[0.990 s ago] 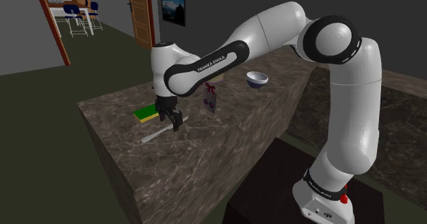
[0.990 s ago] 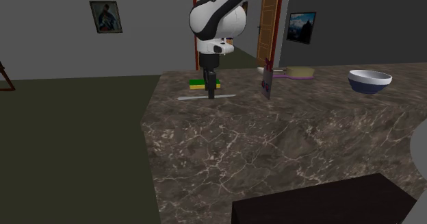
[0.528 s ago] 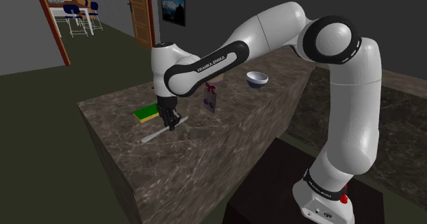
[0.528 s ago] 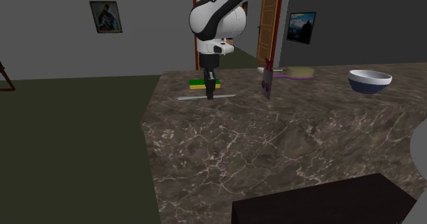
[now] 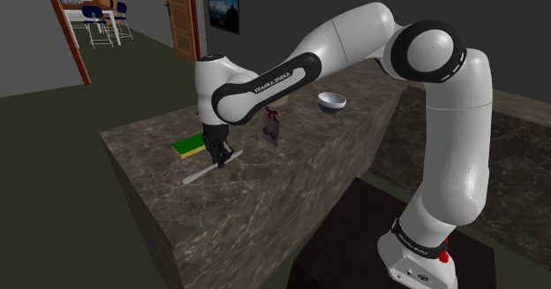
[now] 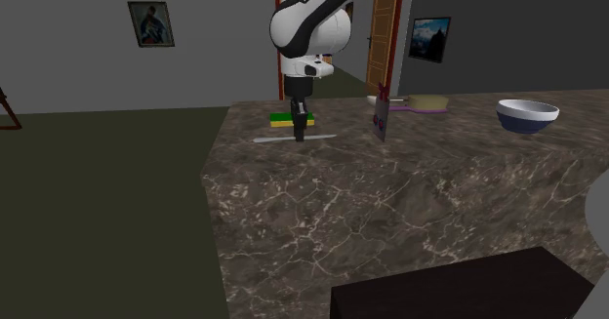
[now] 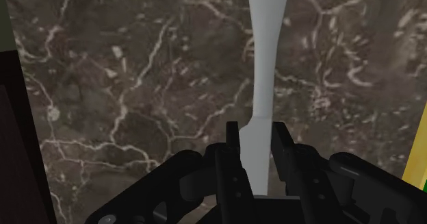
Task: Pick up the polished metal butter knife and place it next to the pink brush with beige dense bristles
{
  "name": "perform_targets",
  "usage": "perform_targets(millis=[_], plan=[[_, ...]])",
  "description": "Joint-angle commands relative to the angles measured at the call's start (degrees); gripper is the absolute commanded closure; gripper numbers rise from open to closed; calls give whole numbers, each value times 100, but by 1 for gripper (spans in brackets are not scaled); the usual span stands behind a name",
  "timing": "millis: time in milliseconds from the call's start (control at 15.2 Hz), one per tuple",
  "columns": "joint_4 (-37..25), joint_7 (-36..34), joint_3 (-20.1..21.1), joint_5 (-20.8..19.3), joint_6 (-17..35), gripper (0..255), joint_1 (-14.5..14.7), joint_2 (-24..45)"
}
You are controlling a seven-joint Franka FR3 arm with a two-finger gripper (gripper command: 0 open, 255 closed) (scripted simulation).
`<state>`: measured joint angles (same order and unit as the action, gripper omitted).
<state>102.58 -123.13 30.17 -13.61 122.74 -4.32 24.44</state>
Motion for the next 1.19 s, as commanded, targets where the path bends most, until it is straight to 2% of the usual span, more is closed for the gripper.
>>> perform_targets(millis=[0,1122], plan=[[-27,15,13,25,-60,255,-9,-38],[-710,220,169,356,-1166,255,-90,-530]])
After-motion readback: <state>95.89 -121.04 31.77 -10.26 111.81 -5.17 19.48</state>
